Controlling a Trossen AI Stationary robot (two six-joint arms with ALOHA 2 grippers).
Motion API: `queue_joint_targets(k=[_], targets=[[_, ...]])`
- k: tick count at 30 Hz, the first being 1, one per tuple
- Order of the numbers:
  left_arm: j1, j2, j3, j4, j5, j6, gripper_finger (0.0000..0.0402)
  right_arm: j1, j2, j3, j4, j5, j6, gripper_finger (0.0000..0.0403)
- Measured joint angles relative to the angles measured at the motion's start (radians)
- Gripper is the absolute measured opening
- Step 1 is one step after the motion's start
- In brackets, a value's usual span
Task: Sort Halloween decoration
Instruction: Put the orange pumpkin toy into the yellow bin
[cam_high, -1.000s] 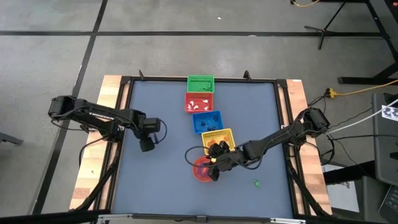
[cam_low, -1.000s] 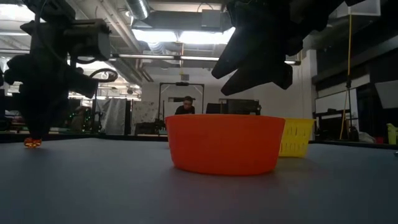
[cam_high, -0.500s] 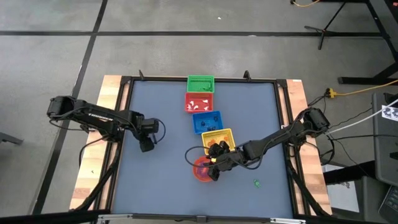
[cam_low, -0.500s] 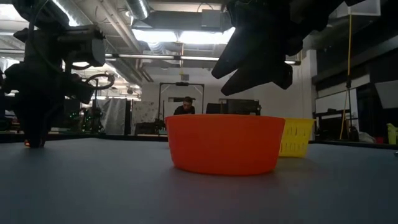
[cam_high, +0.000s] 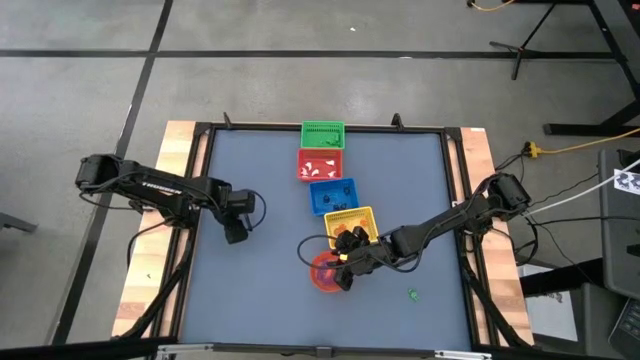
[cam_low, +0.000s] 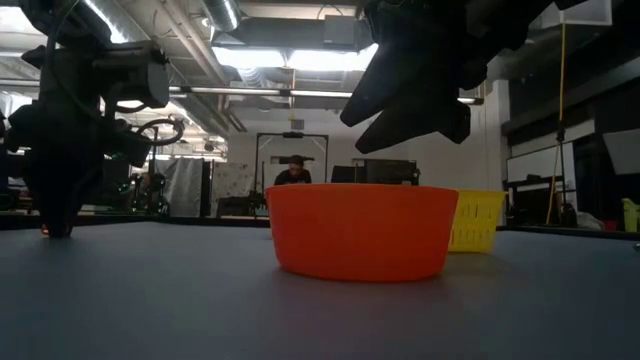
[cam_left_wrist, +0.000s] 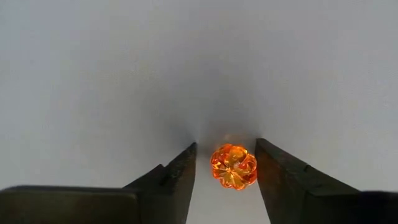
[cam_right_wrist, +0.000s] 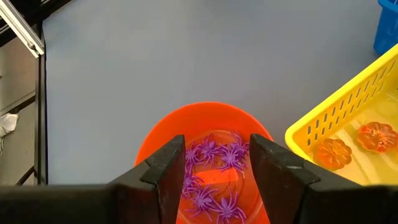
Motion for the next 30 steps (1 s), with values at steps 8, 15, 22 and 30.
queue_joint_targets(k=[8, 15, 22, 30], targets=[[0.0, 0.001, -0.001, 0.0, 0.0, -0.001, 0.0136, 0.0, 0.0, 0.0, 0.0, 0.0, 0.0, 0.0177], [0.0, 0.001, -0.001, -0.001, -0.001, 0.0, 0.0124, 0.0, 0.0, 0.0, 0.0, 0.0, 0.0, 0.0177], [0.0, 0.002, -0.001, -0.002, -0.003, 0.0, 0.0099, 0.0, 0.0, 0.0, 0.0, 0.0, 0.0, 0.0177], [0.001, 0.002, 0.003, -0.004, -0.002, 0.0, 0.0093, 0.0, 0.0, 0.0, 0.0, 0.0, 0.0, 0.0177]])
